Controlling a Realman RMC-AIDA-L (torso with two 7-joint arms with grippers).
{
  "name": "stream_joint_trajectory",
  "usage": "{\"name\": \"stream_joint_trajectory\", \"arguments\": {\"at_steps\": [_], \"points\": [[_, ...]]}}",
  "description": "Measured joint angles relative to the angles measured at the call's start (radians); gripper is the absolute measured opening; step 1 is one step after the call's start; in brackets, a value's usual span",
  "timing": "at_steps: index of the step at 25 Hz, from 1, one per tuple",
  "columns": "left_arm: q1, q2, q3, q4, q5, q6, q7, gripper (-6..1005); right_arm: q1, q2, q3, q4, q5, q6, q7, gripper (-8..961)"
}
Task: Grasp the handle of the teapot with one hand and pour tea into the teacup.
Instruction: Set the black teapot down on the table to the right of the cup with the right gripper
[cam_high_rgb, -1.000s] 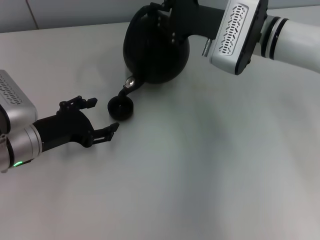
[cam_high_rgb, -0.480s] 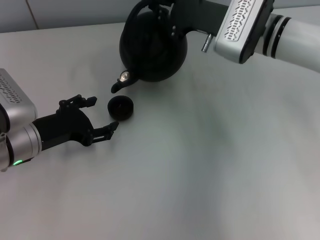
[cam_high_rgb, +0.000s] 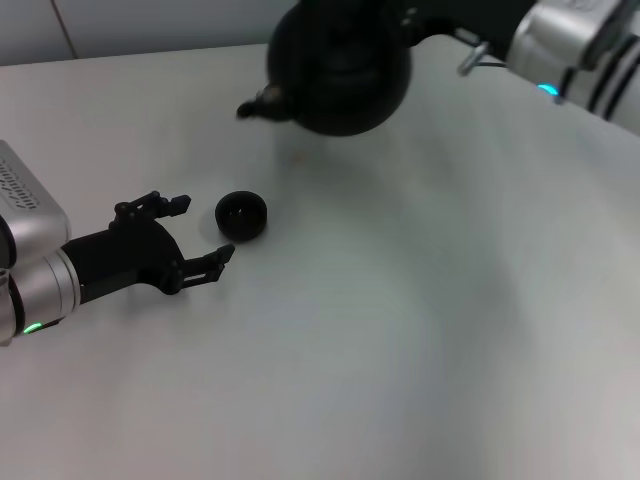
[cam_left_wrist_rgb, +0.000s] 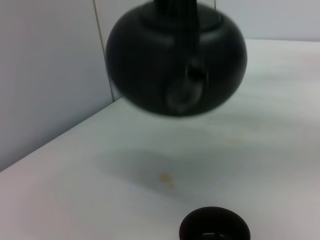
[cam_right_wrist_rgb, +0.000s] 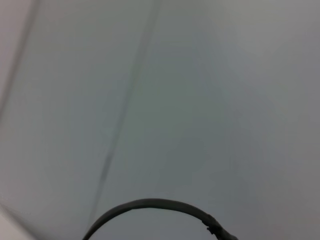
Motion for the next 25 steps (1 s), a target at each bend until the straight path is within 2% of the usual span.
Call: {"name": "stream_joint_trajectory", "arguments": {"at_steps": [8,15,25], "points": [[0.000,0.001,0.000,-0.004,0.000,0.000,0.002,844,-0.098,-0.002,0.008,0.055,0.214,-0.005,0.023,67],[0.000,0.001,0.000,-0.003,0.001,0.000,0.005,844,-0.128,-0.001,0.030,0.103,0.220,-0.004,0.022,69],[0.002,0.000,0.001,-0.003,0.002,0.000,0.009,844,-0.129,-0.002,0.041,0.170,0.222,0.033,-0.018,72]]}}
